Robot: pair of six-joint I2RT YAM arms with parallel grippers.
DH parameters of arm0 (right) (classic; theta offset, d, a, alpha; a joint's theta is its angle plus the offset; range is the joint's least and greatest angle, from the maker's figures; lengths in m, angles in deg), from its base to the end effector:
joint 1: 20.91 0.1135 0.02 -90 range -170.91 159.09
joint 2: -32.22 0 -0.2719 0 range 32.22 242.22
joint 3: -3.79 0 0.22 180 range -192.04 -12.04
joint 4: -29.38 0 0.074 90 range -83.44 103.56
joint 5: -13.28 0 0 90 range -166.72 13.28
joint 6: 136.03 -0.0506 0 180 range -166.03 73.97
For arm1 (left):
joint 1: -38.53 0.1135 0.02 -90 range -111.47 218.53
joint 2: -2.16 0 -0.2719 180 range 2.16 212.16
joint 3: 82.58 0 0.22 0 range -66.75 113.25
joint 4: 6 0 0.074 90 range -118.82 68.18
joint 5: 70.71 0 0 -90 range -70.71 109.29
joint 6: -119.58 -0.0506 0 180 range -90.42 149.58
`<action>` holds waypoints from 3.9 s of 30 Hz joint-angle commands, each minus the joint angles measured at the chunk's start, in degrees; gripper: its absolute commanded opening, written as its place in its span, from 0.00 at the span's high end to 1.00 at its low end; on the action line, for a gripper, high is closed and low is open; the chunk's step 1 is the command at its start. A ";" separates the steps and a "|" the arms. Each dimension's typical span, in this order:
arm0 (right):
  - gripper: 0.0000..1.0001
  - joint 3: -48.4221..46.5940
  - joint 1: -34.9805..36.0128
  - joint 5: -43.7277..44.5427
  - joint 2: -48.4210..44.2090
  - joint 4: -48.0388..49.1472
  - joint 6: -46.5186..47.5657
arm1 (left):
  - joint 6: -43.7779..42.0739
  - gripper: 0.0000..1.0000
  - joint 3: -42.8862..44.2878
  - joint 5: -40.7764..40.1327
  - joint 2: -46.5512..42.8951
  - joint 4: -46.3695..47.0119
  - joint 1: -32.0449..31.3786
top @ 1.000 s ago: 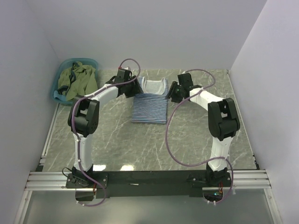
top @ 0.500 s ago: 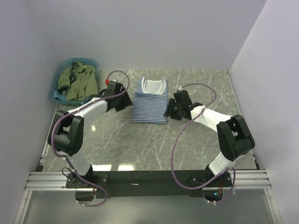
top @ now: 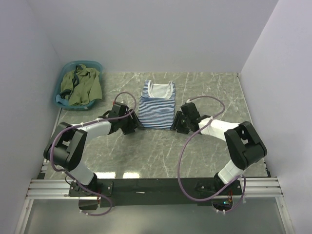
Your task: Fold and stack the tank tops
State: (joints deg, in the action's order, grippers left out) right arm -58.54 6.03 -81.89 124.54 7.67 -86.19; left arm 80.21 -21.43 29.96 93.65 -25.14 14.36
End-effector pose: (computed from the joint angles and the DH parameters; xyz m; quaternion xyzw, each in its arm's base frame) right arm 0.2642 0.1394 0.1776 0.0939 0.9391 0.2166 0.2496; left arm 0.2674 -0.1303 0.1801 -0.1824 0.9166 -0.2787 0.2209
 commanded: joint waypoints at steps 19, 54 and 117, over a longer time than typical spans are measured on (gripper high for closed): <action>0.50 2.73 0.92 3.41 2.34 8.97 -4.84 | 3.51 0.43 1.00 -5.93 5.81 4.28 -1.06; 1.00 6.70 24.74 6.91 -33.85 -18.44 -6.07 | 8.60 0.99 -5.61 -12.61 -37.77 -33.59 -17.41; 0.99 12.72 -8.77 -10.12 -3.42 20.01 -8.43 | 3.60 0.49 26.75 -9.97 16.55 -2.13 8.17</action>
State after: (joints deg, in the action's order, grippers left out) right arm -52.31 -7.17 -90.04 126.44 20.72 -89.97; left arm 83.12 5.06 25.35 116.14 -24.52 22.45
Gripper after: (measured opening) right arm 0.006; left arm 0.507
